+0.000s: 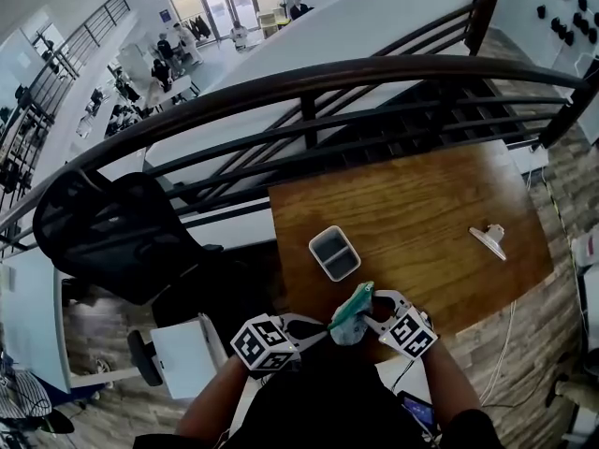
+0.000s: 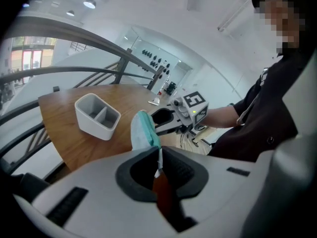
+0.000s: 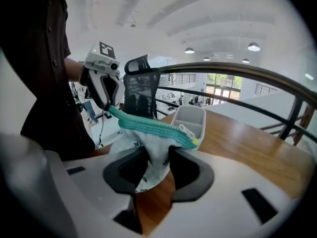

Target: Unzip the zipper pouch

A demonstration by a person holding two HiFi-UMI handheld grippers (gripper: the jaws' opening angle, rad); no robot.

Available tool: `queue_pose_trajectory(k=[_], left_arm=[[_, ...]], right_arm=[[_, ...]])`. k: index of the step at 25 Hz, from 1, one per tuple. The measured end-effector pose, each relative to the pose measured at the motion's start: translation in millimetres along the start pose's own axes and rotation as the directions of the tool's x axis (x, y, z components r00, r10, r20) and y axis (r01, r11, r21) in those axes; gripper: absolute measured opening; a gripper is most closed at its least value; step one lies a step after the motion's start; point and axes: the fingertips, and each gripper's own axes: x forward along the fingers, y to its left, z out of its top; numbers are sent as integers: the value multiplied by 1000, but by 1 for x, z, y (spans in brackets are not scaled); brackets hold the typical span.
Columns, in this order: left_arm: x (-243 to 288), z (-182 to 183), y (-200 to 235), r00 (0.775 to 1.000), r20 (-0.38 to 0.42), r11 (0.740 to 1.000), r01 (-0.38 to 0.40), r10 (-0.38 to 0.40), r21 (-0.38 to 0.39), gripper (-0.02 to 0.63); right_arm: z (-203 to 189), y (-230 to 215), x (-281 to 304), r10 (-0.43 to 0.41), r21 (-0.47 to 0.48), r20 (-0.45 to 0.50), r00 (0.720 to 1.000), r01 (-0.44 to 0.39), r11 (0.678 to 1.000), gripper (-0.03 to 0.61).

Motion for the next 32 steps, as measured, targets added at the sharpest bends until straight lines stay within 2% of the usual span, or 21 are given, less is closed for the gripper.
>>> queue_pose_trajectory(k=[3, 7, 12, 16, 19, 23, 27, 29, 32], left_arm=[[-2, 4, 12, 999, 12, 999, -48, 48, -13, 28], [-4, 25, 25, 992, 93, 995, -78, 83, -56, 28], [3, 50, 39, 984, 135, 993, -108, 113, -45, 28], [10, 60, 47, 986, 131, 995, -101, 103, -21, 28], [12, 65, 52, 989, 118, 996, -89, 90, -8, 28], [16, 72, 55, 994, 89, 998, -60, 58, 17, 28], [18, 68, 53, 996, 80, 999, -36, 35, 13, 28], [18, 66, 52, 996, 85, 1000, -29, 29, 10, 28], [16, 64, 52, 996, 88, 999, -34, 32, 26, 28]], right_arm=[[6, -4, -10, -73, 11, 18, 997, 73, 997, 104], [11, -13, -31, -200, 115, 49, 979, 194, 974, 89], [12, -18, -55, -359, 265, 38, 933, 337, 903, 91], [8, -14, -63, -472, 291, 10, 881, 449, 845, 92], [6, -10, -64, -536, 328, 14, 844, 502, 800, 91], [2, -7, -65, -594, 404, 14, 804, 539, 739, 88], [-2, -1, -63, -610, 465, 5, 792, 538, 703, 84], [-3, 5, -61, -603, 493, 10, 798, 520, 697, 85], [-1, 19, -58, -556, 541, 52, 830, 444, 714, 104]])
